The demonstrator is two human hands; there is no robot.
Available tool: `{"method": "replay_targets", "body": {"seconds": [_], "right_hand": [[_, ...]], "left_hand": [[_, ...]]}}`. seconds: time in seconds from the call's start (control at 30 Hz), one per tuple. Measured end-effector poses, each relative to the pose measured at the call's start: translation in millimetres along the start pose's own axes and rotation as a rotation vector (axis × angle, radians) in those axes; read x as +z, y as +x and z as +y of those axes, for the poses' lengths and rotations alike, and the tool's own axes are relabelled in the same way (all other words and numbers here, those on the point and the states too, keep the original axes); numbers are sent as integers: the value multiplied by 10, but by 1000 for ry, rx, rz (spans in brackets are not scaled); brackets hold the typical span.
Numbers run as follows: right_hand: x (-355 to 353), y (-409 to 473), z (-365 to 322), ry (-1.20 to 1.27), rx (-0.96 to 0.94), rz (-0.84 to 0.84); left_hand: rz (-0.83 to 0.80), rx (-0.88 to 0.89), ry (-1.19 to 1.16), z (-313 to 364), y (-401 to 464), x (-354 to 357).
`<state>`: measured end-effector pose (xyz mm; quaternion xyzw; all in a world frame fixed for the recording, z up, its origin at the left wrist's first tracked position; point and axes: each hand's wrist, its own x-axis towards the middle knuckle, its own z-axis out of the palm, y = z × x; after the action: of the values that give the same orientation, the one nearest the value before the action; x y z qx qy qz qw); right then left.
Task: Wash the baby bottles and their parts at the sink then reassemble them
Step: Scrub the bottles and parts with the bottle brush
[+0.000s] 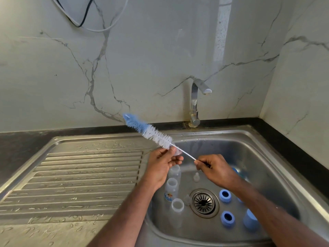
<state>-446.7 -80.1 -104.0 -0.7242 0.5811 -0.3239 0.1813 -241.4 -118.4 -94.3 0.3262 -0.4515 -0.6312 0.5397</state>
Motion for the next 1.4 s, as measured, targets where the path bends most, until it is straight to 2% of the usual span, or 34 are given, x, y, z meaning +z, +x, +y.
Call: {"method": "replay_targets", "body": {"seconds": [0.13, 0.17, 0.23, 0.33, 0.4, 0.47, 0.6, 0.7, 0.83, 0.9, 1.07, 1.17, 1.3, 1.4], "right_hand": [[-213, -22, 137, 23, 45, -13], [-244, -38, 168, 21, 45, -23], [-205, -48, 165, 13, 41, -36], [-20, -1, 30, -12, 33, -41], [41, 24, -19, -25, 14, -10], [-17, 18, 14, -12, 34, 29], [-155, -23, 106, 98, 115, 62], [-106, -25, 58, 77, 89, 20], [-2, -13, 58, -11, 104, -50], [-15, -15, 77, -13, 117, -45], [-11, -22, 16, -25, 90, -3], [29, -19, -15, -39, 44, 0], [-91, -20, 71, -29, 85, -11], [-116, -33, 127, -67, 94, -52]], "left_hand": [[94, 23, -279, 147, 58, -195], [106, 35, -287, 172, 71, -247], [82, 19, -163, 166, 53, -267], [-76, -30, 52, 39, -35, -74], [-124, -54, 67, 8, -73, 47], [-114, -69, -15, 30, -82, 81], [24, -71, -158, 78, -2, -47], [93, -130, -236, 62, 45, -102], [67, -219, -387, 108, 42, -118], [44, -202, -334, 116, 45, -148], [-20, -80, 12, 29, 13, -86], [-58, -89, 69, -30, -16, 9], [71, -34, 35, 50, 83, -147], [73, -21, 184, 83, 74, -261]]}}
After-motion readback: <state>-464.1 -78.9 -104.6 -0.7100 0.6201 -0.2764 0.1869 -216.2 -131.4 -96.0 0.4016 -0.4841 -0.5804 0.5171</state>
